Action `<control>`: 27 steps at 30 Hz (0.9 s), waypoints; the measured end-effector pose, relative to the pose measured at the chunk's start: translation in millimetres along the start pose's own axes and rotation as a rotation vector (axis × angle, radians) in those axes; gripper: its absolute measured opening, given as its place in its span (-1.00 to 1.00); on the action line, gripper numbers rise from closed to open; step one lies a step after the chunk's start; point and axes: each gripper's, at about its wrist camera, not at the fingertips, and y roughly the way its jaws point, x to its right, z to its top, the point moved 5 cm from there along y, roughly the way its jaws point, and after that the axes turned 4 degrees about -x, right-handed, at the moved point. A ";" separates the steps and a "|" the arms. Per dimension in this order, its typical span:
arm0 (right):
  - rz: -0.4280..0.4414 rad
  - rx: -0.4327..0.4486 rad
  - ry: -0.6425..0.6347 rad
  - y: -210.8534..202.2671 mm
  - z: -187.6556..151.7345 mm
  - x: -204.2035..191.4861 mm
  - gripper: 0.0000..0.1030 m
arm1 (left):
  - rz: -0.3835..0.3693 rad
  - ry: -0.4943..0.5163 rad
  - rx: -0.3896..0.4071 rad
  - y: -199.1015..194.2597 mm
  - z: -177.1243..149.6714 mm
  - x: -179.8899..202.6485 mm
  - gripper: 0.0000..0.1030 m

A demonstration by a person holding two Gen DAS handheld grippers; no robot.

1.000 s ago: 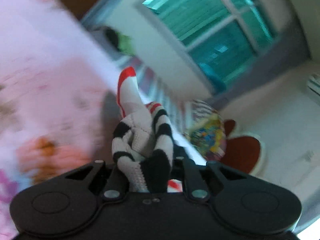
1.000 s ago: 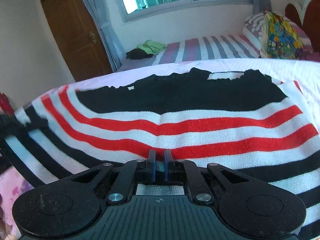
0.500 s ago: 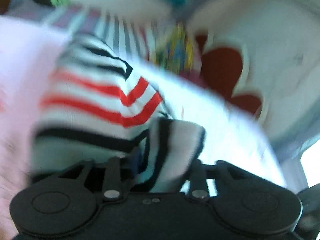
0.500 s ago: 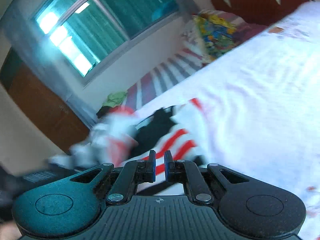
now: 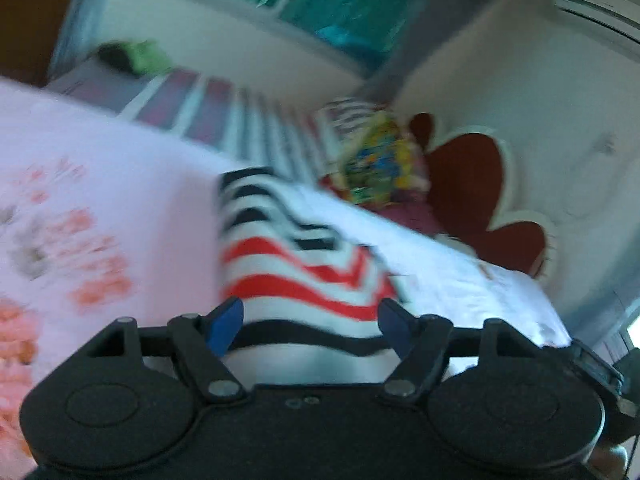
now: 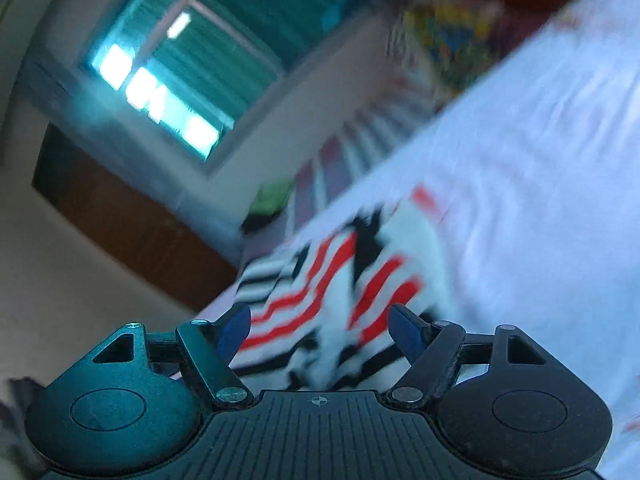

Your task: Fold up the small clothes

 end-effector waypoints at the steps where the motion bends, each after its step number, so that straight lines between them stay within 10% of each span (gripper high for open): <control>1: 0.003 -0.026 0.017 8.7 -1.6 1.1 0.47 | 0.014 -0.004 -0.015 5.3 -0.1 -7.6 0.39; 7: -0.007 -0.142 0.036 39.6 -10.8 9.8 0.47 | 0.027 -0.042 -0.064 24.5 -19.8 -45.2 0.43; 11: -0.034 -0.172 -0.007 55.3 -16.4 11.5 -0.11 | -0.006 -0.093 -0.060 22.6 -34.0 -55.3 0.47; 16: -0.156 -0.181 -0.242 69.8 -24.9 -12.4 -0.27 | -0.010 -0.078 -0.039 14.9 -28.8 -55.8 0.46; 27: -0.312 0.045 -0.708 35.8 -29.2 -62.6 -0.55 | -0.081 0.035 -0.022 25.9 -18.2 -9.7 0.38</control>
